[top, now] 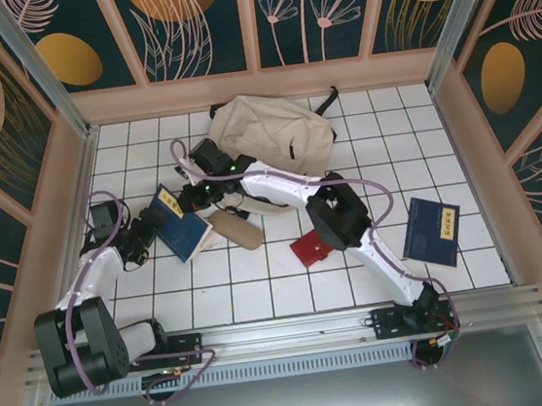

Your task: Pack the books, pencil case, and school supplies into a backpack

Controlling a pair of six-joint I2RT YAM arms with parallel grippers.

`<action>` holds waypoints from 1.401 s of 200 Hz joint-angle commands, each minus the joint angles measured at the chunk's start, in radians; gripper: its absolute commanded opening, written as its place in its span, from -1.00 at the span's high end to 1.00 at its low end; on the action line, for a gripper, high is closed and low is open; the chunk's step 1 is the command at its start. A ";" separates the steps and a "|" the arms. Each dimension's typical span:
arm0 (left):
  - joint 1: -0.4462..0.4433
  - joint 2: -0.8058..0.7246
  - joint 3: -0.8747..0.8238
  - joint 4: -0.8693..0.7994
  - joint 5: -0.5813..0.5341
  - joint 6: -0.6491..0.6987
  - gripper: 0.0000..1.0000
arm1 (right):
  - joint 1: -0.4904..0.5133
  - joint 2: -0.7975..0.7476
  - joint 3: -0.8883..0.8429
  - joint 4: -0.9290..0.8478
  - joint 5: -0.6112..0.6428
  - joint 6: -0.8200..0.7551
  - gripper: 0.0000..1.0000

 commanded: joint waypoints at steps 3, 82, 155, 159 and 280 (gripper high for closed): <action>0.001 -0.025 0.021 0.045 0.081 -0.004 -0.91 | -0.061 -0.097 -0.034 0.120 -0.128 0.080 1.00; -0.004 0.113 -0.038 0.453 0.430 -0.112 -0.92 | -0.136 -0.124 -0.137 0.256 -0.269 0.189 1.00; -0.060 0.177 -0.074 0.693 0.502 -0.198 -0.46 | -0.164 -0.119 -0.174 0.312 -0.290 0.255 1.00; -0.060 0.172 -0.079 0.704 0.505 -0.204 -0.43 | -0.165 -0.119 -0.175 0.313 -0.287 0.257 1.00; -0.060 -0.049 0.190 0.262 0.300 0.069 1.00 | -0.224 -0.317 -0.323 0.290 -0.101 0.088 -0.46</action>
